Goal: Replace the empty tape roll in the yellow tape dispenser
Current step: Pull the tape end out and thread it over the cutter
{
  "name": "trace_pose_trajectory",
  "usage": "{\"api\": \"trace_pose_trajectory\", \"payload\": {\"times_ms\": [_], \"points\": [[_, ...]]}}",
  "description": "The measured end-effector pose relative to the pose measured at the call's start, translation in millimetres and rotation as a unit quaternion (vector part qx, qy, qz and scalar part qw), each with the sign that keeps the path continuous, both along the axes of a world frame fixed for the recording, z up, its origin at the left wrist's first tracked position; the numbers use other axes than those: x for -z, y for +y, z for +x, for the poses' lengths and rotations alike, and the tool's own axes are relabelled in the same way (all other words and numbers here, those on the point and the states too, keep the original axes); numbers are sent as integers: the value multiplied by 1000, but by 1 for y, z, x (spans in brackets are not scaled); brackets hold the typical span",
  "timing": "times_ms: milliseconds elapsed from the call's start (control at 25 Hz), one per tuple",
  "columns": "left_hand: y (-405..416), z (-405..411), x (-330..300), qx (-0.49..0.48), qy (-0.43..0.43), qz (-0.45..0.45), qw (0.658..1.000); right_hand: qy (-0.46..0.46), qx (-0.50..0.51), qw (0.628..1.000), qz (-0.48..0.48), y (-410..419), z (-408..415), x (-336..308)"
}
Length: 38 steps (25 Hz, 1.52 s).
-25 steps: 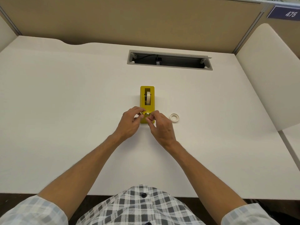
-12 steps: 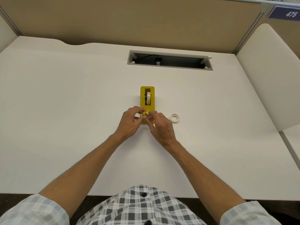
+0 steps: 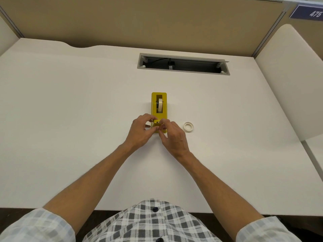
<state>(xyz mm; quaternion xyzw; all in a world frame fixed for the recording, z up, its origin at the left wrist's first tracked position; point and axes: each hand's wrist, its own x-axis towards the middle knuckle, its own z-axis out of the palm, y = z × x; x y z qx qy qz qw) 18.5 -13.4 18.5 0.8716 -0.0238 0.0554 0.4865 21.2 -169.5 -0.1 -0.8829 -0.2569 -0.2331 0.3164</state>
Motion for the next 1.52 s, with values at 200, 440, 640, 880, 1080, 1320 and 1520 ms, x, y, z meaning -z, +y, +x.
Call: {"api": "trace_pose_trajectory", "payload": {"times_ms": [200, 440, 640, 880, 1080, 1320, 1520], "points": [[-1, 2, 3, -9, -2, 11, 1000, 43, -4, 999, -8, -3, -4, 10], [-2, 3, 6, -16, -18, 24, 999, 63, 53, 996, 38, -10, -11, 3], [3, 4, 8, 13, -55, 75, 996, 112, 61, 992, 18, -16, 7, -8], [8, 6, 6, 50, -91, 139, 985, 101, 21, 993, -61, -23, 22, -10], [8, 6, 7, 53, -96, 149, 983, 115, 3, 991, -69, -23, 22, -6], [8, 6, 6, 57, -90, 138, 985, 129, 4, 989, -75, -23, 19, -4], [8, 4, 4, 51, -87, 120, 988, 141, 1, 988, -69, -21, 16, -10]]}}
